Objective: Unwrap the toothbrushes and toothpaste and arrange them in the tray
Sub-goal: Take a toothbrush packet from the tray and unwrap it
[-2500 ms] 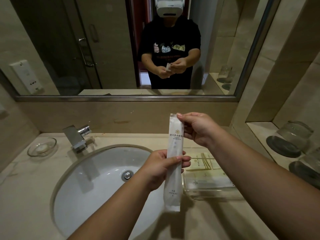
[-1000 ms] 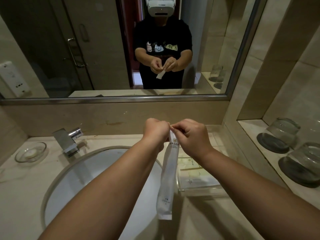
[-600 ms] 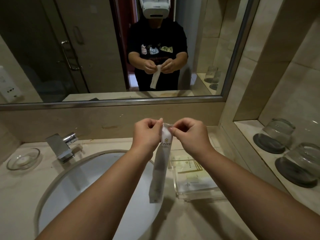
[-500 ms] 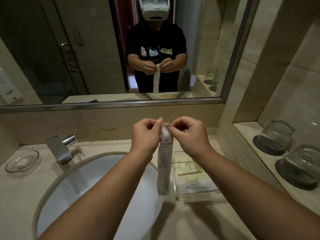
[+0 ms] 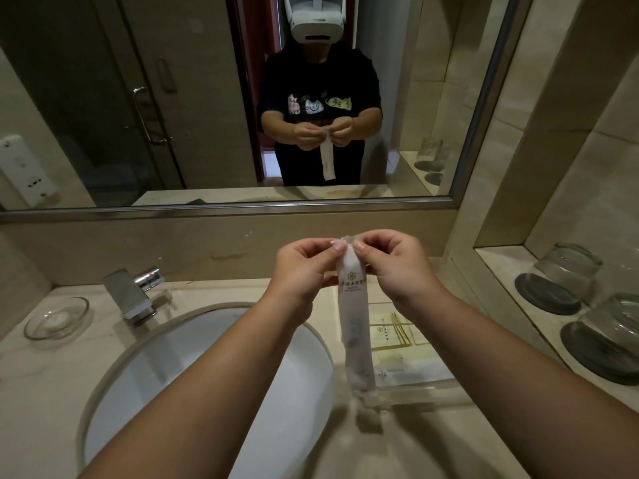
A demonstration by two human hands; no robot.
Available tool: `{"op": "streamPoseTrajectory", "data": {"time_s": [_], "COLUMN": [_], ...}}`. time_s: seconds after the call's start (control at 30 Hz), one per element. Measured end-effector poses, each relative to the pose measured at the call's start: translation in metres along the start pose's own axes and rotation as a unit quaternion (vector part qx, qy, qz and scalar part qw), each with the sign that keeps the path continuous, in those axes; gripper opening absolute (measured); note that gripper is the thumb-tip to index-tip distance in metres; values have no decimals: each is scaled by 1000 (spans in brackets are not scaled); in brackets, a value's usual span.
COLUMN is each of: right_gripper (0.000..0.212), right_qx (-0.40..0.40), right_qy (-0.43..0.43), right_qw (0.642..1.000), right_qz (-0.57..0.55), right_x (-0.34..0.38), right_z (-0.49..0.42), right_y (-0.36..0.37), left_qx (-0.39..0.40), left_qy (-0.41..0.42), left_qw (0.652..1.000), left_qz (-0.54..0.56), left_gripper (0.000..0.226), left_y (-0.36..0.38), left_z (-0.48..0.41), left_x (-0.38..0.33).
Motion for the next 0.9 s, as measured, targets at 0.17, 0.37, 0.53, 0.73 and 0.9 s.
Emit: {"op": "streamPoseTrajectory", "data": {"time_s": [0.17, 0.37, 0.53, 0.73, 0.9], "right_gripper": [5, 8, 14, 16, 17], "right_qx": [66, 149, 133, 60, -28], "right_qy": [-16, -47, -92, -202, -309], "right_qw": [992, 936, 911, 900, 872], "right_qz": [108, 315, 378, 383, 379], "right_x": [8, 23, 23, 18, 14], "right_z": [-2, -7, -4, 5, 15], "right_y": [-3, -8, -11, -10, -9], "left_qx": [-16, 31, 29, -11, -127], "left_qy": [22, 26, 15, -48, -115], "left_qw": [998, 992, 990, 999, 984], "left_qz": [-63, -120, -134, -9, 50], "left_gripper": [14, 13, 15, 15, 17], "left_y": [-2, 4, 8, 14, 8], "left_z": [1, 4, 3, 3, -3], "left_x": [-3, -7, -5, 5, 19]}}
Point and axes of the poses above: each hand's wrist, its own z-axis away from the middle knuckle, its own y-axis out of the palm, x = y × z, the point moved 4 cm from there along -z, towards the middle knuckle, and after that the axes turned 2 degrees about y, right-handed, at the moved point
